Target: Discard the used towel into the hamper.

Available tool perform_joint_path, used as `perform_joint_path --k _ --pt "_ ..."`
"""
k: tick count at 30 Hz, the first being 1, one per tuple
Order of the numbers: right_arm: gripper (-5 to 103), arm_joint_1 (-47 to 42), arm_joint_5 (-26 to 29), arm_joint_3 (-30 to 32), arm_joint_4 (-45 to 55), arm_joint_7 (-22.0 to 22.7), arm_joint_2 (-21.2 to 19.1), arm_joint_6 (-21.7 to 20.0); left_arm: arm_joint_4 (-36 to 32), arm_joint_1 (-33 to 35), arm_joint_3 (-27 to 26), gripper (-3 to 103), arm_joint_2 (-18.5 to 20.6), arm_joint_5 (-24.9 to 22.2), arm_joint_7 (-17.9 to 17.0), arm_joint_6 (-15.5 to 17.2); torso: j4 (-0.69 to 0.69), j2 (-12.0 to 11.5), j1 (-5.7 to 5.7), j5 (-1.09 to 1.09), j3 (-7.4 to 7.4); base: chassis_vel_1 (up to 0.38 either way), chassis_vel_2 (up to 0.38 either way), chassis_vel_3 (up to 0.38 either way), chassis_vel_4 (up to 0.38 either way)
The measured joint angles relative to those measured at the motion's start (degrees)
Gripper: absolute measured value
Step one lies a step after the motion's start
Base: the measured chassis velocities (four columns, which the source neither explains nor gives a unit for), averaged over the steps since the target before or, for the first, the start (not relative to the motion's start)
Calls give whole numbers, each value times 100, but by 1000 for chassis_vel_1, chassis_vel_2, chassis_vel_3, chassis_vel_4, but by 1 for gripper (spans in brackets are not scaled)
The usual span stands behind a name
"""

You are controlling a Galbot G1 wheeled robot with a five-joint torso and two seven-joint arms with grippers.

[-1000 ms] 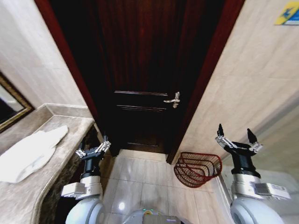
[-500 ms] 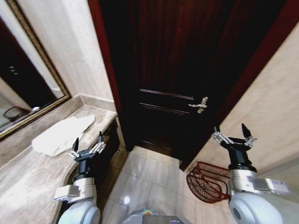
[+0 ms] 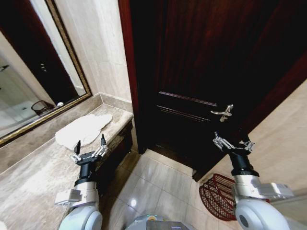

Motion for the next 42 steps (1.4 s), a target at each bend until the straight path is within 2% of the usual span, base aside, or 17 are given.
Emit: perform_joint_path --k 4,9,16,19,28,32,35,37,39,42 --pt "100 71 279 -124 0 159 -36 -263 0 -3 -17 100 -53 -17 -87 29 1 0 0 0 0 50 55 56 53" --pt "100 159 7 -102 0 323 -80 -413 -1 -10 -77 100 -135 -20 -126 54 2 0 0 0 0 45 40 47 46" --pt "100 191 -119 -35 0 231 -158 -460 27 -8 -39 100 -246 -3 -109 62 1 0 0 0 0 0 0 0 0" --pt "100 205 35 -5 0 110 -201 -517 41 -7 -3 100 -344 8 -151 64 1 0 0 1 0 0 0 0 0" --pt "100 394 256 36 -16 119 -271 -281 6 -15 -140 100 -351 -41 -424 290 1 0 0 0 0 0 0 0 0" --pt "100 443 250 39 -79 133 -298 -226 4 -16 -218 100 -347 -69 -444 328 2 0 0 0 0 0 0 0 0" --pt "100 467 252 25 -91 156 -298 -221 4 -7 -282 100 -256 -72 -324 307 2 0 0 0 0 0 0 0 0" --pt "100 473 248 18 -109 151 -314 -179 37 -7 -430 100 -56 -30 -81 201 2 0 0 1 0 0 0 0 0" --pt "100 472 225 23 -137 121 -335 -79 123 -30 -605 100 90 155 45 107 1 0 0 -1 0 0 0 0 0" --pt "100 500 71 93 -219 102 -331 178 425 -155 -1094 100 335 849 354 -314 0 0 0 -1 0 0 0 0 0"
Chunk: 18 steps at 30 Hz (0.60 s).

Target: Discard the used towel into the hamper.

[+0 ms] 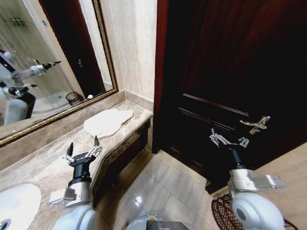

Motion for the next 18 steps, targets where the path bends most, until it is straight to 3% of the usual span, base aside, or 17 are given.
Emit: perform_joint_path --k 2,6,9,10,11,13,18 --pt "100 -6 -41 7 -3 20 11 41 20 3 -9 100 48 6 -26 18 0 0 0 0 0 0 0 0 0" --pt "100 -90 -268 -8 -2 51 53 30 -11 63 121 100 129 -142 -334 362 1 0 0 1 0 0 0 0 0" --pt "100 -130 -666 -31 -21 6 111 114 -239 105 269 100 204 -695 -641 1107 1 0 0 1 0 0 0 0 0" --pt "100 -130 -666 -31 -21 6 111 114 -239 105 269 100 204 -695 -641 1107 1 0 0 1 0 0 0 0 0" --pt "100 -140 -678 -47 -20 -14 114 126 -325 107 296 100 234 -989 -691 1310 1 0 0 2 0 0 0 0 0" --pt "100 -139 -632 -53 -12 -93 108 135 -395 106 300 100 311 -1292 -658 1566 1 0 0 2 0 0 0 0 0" --pt "100 -125 -563 -36 -10 -265 87 126 -249 55 170 100 477 -1100 -273 1581 2 0 0 0 0 0 0 0 0"
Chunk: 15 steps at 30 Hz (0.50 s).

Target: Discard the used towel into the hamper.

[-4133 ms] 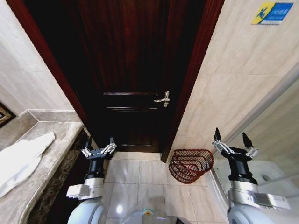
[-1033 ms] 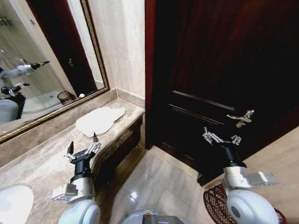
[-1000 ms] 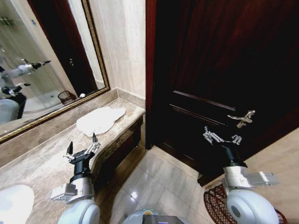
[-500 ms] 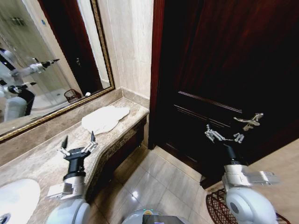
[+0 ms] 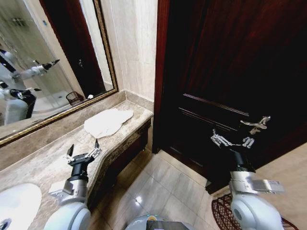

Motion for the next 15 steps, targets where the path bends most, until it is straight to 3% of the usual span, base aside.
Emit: perform_joint_path --k 3,15 --pt "100 -46 9 -40 9 -41 37 -29 128 -48 -76 100 132 59 313 -112 0 0 0 1 0 0 0 0 0" --pt "100 -24 21 -87 1 -117 108 -5 236 -46 -43 100 80 73 501 -502 0 1 0 1 0 -53 50 71 -54"
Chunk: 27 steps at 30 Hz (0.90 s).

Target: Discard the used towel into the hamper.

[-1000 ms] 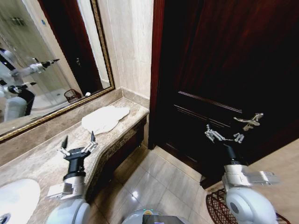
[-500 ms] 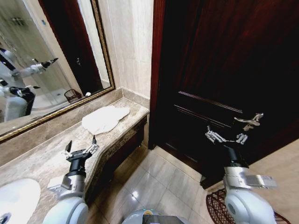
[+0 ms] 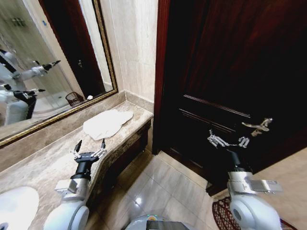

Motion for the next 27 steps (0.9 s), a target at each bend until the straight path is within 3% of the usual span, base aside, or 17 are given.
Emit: perform_joint_path --k 6,10,12,15,20,23,27 --pt "100 -48 1 -44 13 -16 14 20 34 -24 9 100 -1 -37 -32 -26 -2 -1 1 1 0 -125 107 115 -110" --pt "100 -49 33 -144 14 54 6 125 120 -118 2 100 112 -329 -221 9 0 -2 2 0 1 -77 91 89 -100" --pt "100 -94 -63 -254 31 179 27 150 323 -297 -77 100 359 -836 -461 167 0 -3 3 1 1 -23 72 52 -47" --pt "100 -176 -226 -278 38 215 53 170 695 -552 -275 100 705 -1217 -603 350 -2 -2 1 -2 1 -2 21 17 -12" --pt "100 -260 -220 -267 85 271 66 148 1363 -953 -409 100 1231 -1678 -634 504 -1 -1 -1 -2 0 0 0 0 0" --pt "100 -318 -198 -197 88 296 47 174 2085 -1535 -251 100 1771 -2135 -636 500 -1 -1 -1 -2 0 0 0 0 0" --pt "100 -391 -109 -159 133 375 -36 223 2410 -1970 -116 100 2046 -2594 -595 709 -2 -2 0 -1 1 0 0 0 0"
